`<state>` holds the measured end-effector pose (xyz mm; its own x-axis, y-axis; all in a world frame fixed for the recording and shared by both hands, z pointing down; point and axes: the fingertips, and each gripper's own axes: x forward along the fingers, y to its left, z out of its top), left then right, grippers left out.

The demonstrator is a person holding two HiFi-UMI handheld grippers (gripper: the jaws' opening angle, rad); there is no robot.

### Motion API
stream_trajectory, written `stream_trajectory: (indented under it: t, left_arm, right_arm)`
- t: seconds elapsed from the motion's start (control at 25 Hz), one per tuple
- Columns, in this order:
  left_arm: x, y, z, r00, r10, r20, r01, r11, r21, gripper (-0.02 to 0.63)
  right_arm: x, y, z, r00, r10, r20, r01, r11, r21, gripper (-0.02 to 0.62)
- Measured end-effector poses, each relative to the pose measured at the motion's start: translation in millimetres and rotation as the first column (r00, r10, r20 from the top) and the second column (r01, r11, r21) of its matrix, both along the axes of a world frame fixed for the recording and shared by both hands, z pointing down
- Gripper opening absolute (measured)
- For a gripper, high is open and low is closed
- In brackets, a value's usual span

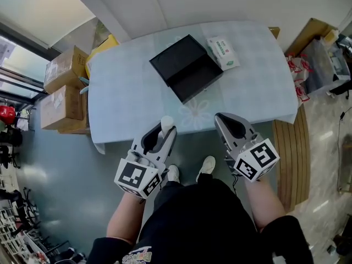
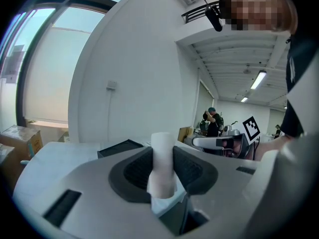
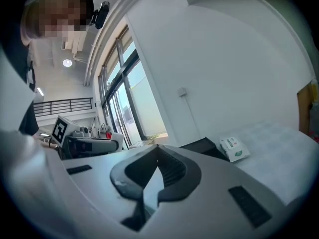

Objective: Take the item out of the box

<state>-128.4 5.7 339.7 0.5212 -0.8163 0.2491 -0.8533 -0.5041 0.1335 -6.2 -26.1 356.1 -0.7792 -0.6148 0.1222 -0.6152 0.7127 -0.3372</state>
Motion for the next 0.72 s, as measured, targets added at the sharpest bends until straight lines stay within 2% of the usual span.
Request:
stream_trajectory:
  t: [0.32,0.72]
  left_arm:
    - [-36,17,3,0.997,0.069,-0.024,-0.069,0.998,0.0,0.129]
    - [-53,35,3,0.982,0.183,-0.044,-0.182,0.983,0.025,0.129]
  right_arm:
    - [-52,25,-9,0.999,0.016,-0.033,-0.016,1.0,0.018,0.009]
    - [-70,57,-9,0.989,0.127,-0.074,-0.126,0.992,0.015,0.009]
